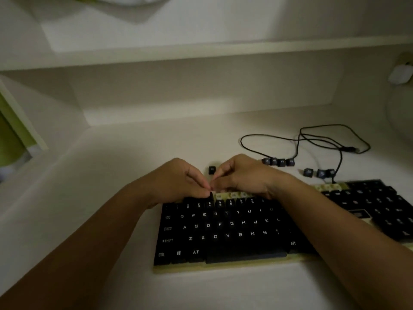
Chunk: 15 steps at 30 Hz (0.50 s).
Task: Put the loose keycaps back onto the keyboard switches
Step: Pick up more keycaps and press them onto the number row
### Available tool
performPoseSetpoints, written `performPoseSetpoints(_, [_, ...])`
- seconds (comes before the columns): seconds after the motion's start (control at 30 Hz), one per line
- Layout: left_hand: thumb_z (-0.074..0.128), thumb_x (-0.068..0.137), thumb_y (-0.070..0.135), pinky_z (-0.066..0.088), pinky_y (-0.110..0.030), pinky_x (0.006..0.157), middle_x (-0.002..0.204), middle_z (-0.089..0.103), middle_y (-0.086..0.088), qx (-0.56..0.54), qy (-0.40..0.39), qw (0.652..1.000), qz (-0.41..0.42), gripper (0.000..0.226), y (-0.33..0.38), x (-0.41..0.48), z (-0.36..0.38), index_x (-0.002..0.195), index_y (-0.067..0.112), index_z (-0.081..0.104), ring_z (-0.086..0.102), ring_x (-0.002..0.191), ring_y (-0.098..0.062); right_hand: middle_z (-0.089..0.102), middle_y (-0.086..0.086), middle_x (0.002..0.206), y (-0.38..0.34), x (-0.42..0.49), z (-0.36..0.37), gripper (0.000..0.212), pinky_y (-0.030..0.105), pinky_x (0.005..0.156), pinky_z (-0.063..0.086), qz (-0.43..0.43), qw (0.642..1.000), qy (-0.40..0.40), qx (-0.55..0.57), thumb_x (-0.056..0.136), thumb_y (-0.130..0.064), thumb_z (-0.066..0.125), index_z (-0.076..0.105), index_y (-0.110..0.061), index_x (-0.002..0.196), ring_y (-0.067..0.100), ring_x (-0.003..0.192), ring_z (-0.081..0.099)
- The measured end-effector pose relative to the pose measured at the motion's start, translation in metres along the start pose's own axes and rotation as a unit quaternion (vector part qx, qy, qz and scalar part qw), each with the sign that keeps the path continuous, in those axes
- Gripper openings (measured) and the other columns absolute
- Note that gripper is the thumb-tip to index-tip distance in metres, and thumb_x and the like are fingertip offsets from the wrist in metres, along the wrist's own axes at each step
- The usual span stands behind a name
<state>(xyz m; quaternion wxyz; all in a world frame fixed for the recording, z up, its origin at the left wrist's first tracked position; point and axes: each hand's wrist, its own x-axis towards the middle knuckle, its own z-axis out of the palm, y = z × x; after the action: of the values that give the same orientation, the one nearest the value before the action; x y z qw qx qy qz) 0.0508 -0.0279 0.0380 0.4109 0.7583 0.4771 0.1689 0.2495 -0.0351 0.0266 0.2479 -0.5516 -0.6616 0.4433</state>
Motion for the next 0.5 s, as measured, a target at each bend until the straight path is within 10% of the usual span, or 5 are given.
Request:
performPoseSetpoints(0.23, [0.082,0.073,0.023,0.04,-0.015,0.047,0.077,0.074,-0.017,0.008,0.008,1.0,-0.003,0.009,0.002,0.0,0.003,0.077,0.016,0.079,0.054,0.053,-0.006,0.073,-0.005,0.074,-0.001,-0.002,0.002,0.005,0.016,0.067,0.047,-0.017,0.997,0.011,-0.071,0.082,-0.022,0.078,0.08,-0.018,0.085,-0.002,0.062,0.059])
performPoseSetpoints(0.5, [0.071,0.083,0.018,0.059,-0.035,0.069,0.076,0.076,-0.004,0.031,0.102,0.994,-0.003,0.007,-0.005,0.022,0.001,0.082,0.012,0.076,0.071,0.067,-0.018,0.069,-0.016,0.06,0.008,-0.012,-0.034,0.009,0.011,0.057,0.044,-0.049,0.988,0.066,-0.133,0.087,-0.02,0.075,0.079,-0.023,0.08,-0.006,0.053,0.059])
